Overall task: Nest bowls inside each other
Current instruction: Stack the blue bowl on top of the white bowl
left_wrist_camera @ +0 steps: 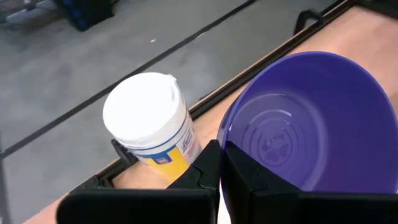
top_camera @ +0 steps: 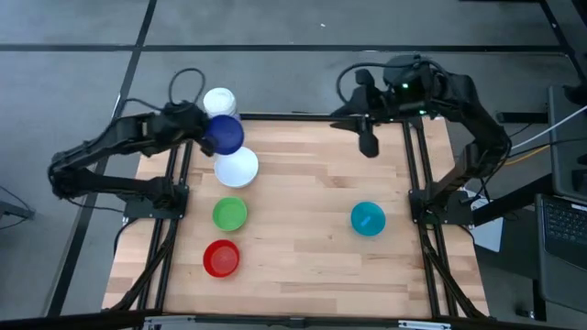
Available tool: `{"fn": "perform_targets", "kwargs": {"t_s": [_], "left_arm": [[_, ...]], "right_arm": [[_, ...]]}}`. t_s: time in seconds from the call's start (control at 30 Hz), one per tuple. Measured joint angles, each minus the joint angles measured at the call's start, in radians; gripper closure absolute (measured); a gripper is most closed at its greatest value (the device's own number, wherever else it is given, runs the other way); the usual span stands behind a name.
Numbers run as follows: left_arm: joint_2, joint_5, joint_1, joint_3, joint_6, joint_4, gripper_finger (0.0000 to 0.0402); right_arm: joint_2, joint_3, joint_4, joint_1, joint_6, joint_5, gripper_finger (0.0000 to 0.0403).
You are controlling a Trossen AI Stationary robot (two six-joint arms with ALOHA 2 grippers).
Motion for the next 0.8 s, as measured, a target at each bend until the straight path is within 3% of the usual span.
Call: {"fn": "perform_targets", "kwargs": {"t_s": [0.17,0.4,0.53,0.8], "left_arm": [[-0.106,0.061,0.002,-0.05,-0.008,-0.016,0.04],[-0.236,0.155,0.001,-0.269,-0.089,0.047,0.04],[-0.248,0.171,0.002,-0.395,-0.097,0.137,0.04],[-0.233,0.188,0.003,-0.59,-0.143,0.315,0.04]], "right_arm": [[-0.047,0.0,-0.017,0.006,0.051,0.001,0.0275],[-0.128,0.0,-0.007,0.013,0.106,0.042,0.0278],[-0.155,0.0,-0.011,0.032,0.11,0.1,0.0284],[-0.176,0.0,-0.019,0.045,0.153,0.106,0.0283]]}}
